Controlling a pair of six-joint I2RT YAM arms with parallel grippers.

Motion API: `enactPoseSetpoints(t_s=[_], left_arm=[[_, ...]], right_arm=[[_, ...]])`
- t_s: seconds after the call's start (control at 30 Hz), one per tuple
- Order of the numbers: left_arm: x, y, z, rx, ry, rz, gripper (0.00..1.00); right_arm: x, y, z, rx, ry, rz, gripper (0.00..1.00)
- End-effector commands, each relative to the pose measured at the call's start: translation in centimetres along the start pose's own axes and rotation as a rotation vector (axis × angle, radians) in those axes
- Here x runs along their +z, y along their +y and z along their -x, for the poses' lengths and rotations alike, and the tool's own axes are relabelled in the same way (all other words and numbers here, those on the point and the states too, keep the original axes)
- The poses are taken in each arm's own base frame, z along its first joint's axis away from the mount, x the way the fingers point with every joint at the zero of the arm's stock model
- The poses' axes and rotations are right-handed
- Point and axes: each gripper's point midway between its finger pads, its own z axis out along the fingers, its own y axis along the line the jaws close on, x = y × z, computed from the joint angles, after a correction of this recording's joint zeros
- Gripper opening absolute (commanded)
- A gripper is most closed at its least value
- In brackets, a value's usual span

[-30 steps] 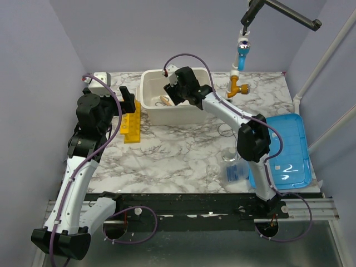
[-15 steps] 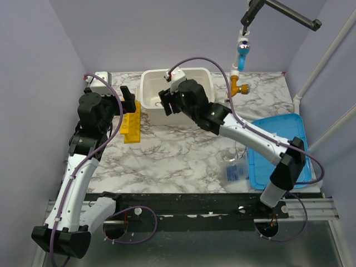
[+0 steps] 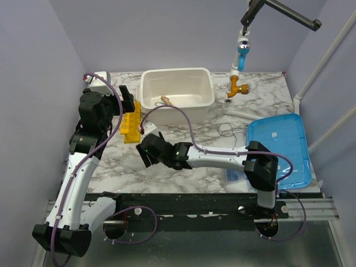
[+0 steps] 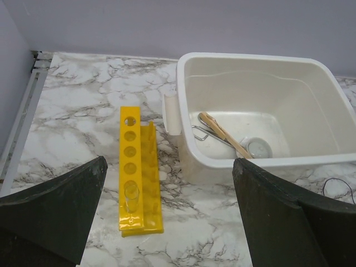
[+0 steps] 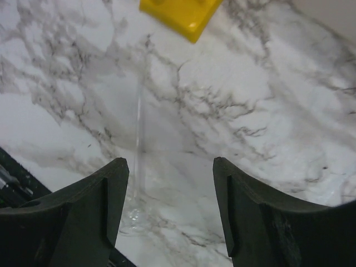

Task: Organize the chemistry lab equipment

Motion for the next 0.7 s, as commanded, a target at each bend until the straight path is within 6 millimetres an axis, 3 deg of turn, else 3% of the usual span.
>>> enactPoseSetpoints(t_s=[0.0, 0.23, 0.43, 0.67], left_arm=[[-0.1, 0.7, 0.3, -0.010, -0.008, 0.036, 0.99], [-0.3, 0.6, 0.6, -0.017, -0.015, 0.024, 0.99], [-0.4, 0.6, 0.7, -0.016, -0.020, 0.025, 0.99], [-0.4, 0.5, 0.8, -0.015, -0.022, 0.020, 0.98]], right_arm=[[0.3, 3.9, -3.0, -0.011, 0.042, 0.014, 0.69], [2.3, 6.7, -7.4, -0.089, 0.111, 0.024, 0.67], [3.9, 6.0, -10.1, -0.150, 0.159, -0.025, 0.59], [4.7, 5.3, -11.0, -0.181, 0.178, -0.067, 0.46]])
